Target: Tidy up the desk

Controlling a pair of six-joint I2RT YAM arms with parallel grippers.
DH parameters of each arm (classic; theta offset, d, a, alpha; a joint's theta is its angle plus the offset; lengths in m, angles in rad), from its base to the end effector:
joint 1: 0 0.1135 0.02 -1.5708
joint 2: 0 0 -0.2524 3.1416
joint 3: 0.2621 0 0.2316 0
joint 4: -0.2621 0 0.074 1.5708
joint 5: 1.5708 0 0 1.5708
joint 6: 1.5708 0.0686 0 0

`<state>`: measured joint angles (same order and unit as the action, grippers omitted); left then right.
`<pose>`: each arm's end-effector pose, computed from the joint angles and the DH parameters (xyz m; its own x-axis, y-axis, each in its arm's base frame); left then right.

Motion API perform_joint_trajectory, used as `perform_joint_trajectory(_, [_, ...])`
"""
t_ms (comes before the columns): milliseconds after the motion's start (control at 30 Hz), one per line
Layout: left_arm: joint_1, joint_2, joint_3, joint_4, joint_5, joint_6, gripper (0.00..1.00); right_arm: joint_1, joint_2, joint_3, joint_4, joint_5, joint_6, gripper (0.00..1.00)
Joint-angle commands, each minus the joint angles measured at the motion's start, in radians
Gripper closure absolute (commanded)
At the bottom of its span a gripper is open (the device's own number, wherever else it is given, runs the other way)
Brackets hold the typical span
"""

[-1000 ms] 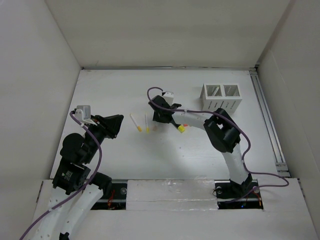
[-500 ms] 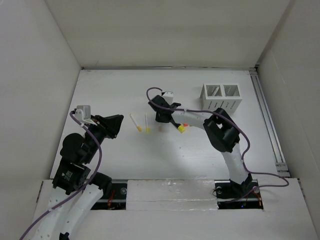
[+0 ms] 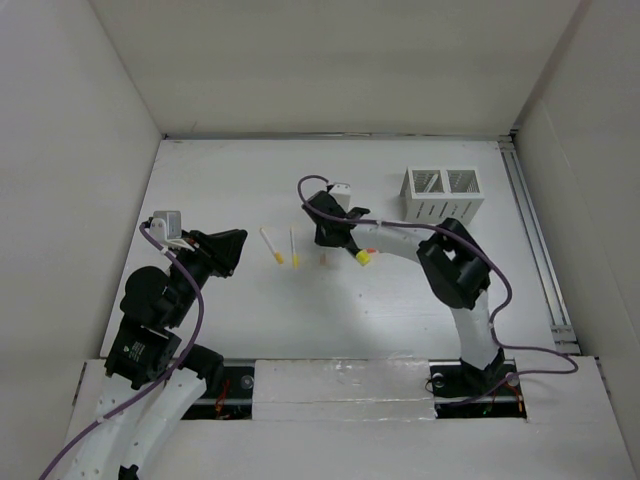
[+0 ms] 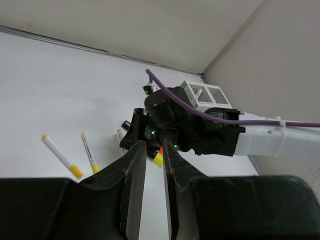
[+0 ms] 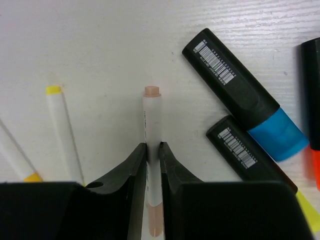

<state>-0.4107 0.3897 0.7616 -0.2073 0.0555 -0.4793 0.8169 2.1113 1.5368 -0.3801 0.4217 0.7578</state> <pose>0.1027 -0.0489 0.3699 -0.0737 -0.4701 -0.8795 0.4675 0.7627 -0.4468 0.3279 0.3083 0.1473 -0.7516 0.1157 -0.6494 0.0184 0.9878 0.1546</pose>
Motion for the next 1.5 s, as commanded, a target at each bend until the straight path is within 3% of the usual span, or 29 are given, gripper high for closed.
perform_joint_trajectory(0, [-0.002, -0.006, 0.024, 0.036, 0.01, 0.008, 0.83, -0.012, -0.143, -0.035, 0.119, -0.029, 0.015, 1.0])
perform_joint_trajectory(167, [-0.002, -0.006, 0.024, 0.036, 0.012, 0.008, 0.83, -0.033, -0.266, -0.124, 0.191, -0.012, 0.028, 1.0])
perform_joint_trajectory(333, [-0.002, -0.009, 0.024, 0.032, 0.01, 0.01, 0.83, -0.082, -0.376, -0.22, 0.277, 0.11, 0.077, 1.0])
perform_joint_trajectory(500, [-0.011, -0.011, 0.024, 0.032, 0.01, 0.01, 0.83, -0.214, -0.508, -0.294, 0.317, 0.203, 0.094, 1.0])
perform_joint_trajectory(667, [-0.011, -0.011, 0.024, 0.032, 0.012, 0.01, 0.83, -0.354, -0.586, -0.313, 0.317, 0.114, 0.091, 1.0])
perform_joint_trajectory(833, [-0.011, -0.014, 0.024, 0.034, 0.01, 0.01, 0.83, -0.334, -0.568, -0.359, 0.345, 0.008, 0.075, 0.96])
perform_joint_trajectory(1033, [-0.011, -0.011, 0.021, 0.034, 0.012, 0.01, 0.83, -0.311, -0.364, -0.265, 0.236, 0.019, 0.115, 0.83])
perform_joint_trajectory(1267, [-0.011, -0.009, 0.021, 0.035, 0.012, 0.01, 0.83, -0.302, -0.214, -0.143, 0.179, 0.017, 0.094, 0.51])
perform_joint_trajectory(1467, [-0.011, -0.008, 0.021, 0.036, 0.012, 0.01, 0.83, -0.32, -0.099, 0.002, 0.103, 0.02, 0.028, 0.35])
